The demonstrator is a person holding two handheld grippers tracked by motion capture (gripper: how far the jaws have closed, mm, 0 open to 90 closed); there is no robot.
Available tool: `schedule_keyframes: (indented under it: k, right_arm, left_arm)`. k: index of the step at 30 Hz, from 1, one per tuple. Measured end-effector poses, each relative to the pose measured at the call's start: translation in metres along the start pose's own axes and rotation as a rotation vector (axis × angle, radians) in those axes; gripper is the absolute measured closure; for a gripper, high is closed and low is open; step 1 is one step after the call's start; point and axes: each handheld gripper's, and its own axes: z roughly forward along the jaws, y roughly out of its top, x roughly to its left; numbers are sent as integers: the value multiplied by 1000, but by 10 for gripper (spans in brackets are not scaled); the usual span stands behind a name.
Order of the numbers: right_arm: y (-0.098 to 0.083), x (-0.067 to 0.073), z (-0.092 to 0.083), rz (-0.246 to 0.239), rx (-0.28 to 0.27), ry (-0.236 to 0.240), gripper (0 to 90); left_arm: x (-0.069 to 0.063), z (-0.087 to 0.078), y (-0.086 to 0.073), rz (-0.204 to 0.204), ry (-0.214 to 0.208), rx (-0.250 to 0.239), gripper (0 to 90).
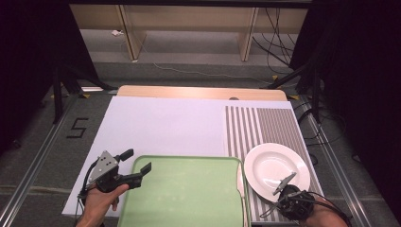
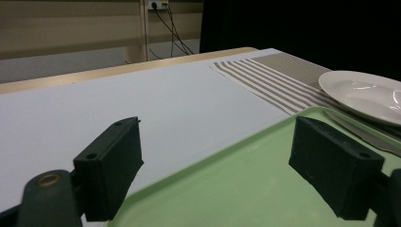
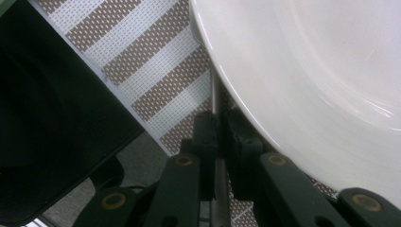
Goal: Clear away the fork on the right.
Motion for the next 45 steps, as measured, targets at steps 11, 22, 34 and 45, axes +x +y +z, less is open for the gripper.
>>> schedule_keyframes:
  k: [11, 22, 34, 45]
  right_arm:
    - [3, 9, -1, -44, -24, -20, 849]
    - [10, 21, -6, -86, -54, -8, 849]
    - [25, 29, -25, -93, -234, 82, 850]
    - [77, 48, -34, -130, -348, 218, 850]
  left_arm:
    - [0, 0, 0, 3, 1, -2, 168]
    - [0, 0, 0, 4, 1, -2, 168]
    - [1, 0, 0, 2, 3, 0, 168]
    - [1, 0, 0, -4, -4, -12, 167]
